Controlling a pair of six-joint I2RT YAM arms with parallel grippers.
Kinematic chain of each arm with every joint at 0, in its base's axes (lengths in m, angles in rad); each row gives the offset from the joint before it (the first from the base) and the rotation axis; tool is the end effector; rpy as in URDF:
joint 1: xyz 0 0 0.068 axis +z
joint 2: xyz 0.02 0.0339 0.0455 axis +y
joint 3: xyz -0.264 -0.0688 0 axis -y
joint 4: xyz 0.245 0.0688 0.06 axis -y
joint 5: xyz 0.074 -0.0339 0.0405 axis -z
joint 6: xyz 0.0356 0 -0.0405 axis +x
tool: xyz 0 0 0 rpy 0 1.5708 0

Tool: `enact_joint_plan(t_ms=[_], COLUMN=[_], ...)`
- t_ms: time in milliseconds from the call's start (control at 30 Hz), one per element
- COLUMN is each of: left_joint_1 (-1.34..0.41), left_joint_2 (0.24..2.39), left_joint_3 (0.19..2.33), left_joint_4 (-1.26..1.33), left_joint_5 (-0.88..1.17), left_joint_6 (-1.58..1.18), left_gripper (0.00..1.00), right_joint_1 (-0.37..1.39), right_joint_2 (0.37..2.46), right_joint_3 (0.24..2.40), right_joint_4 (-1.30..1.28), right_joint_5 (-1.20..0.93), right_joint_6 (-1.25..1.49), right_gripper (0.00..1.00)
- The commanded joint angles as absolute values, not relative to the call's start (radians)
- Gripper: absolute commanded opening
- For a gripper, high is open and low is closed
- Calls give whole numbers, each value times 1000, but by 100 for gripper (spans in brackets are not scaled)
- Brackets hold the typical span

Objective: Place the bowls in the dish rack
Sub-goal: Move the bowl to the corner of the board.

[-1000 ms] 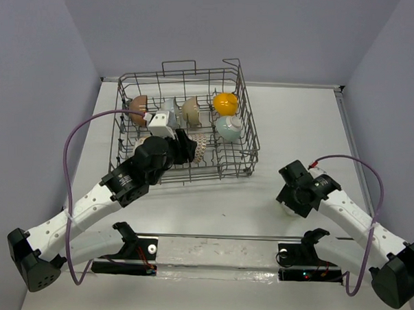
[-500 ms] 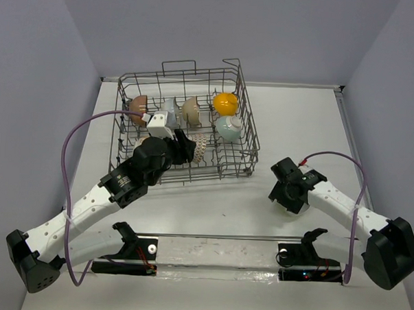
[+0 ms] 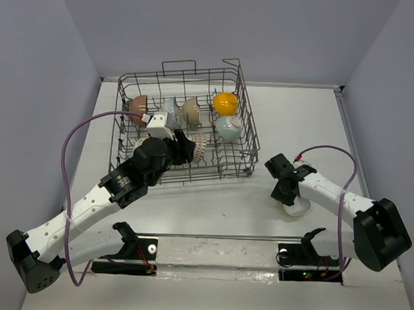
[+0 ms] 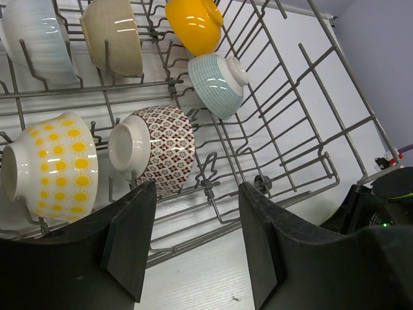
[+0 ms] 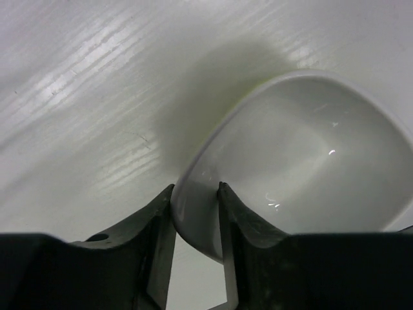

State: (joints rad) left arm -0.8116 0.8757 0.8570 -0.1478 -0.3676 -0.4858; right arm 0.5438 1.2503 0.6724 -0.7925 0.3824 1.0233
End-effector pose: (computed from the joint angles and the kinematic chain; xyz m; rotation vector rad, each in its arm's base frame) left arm 0.1488 -0.1383 0.3539 0.0122 1.7685 -0.6341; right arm 0.1747 0.0901 0.1756 0.6989 2.6356 -0.1804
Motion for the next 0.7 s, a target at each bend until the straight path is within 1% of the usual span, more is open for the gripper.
enact_joint_plan(t_ms=[0,67,100,167,300,500,667], left_joint_1=[-815,-815,-815,-815,-815,-816,-815], left_joint_2=[859,859,859,859,864,868,870], left_joint_3=[845,844,844,842,841,839,839], left_joint_4=[-124,-126,-127,-127,-127,-124,-123], left_joint_5=[-393,-396,-397,-399,-402,-400,-399], left_joint_6=[-468,-468,-469,-469,-469,-471,-472], left_gripper=[63,63,63,63,63,63,63], right_joint_1=[541,532,532,514,491,443,411], right_joint_2=[1279,1289,1289,1282,1258,1242,1307], right_joint_3=[730,749,752,759,762,775,842], right_joint_4=[-749,-749,-750,-750,-750,-749,-713], right_joint_5=[463,477,479,482,483,482,457], right_joint_6=[1022,1019,1016,1003,985,953,914], right_gripper=[32,28,24,20,17,17,18])
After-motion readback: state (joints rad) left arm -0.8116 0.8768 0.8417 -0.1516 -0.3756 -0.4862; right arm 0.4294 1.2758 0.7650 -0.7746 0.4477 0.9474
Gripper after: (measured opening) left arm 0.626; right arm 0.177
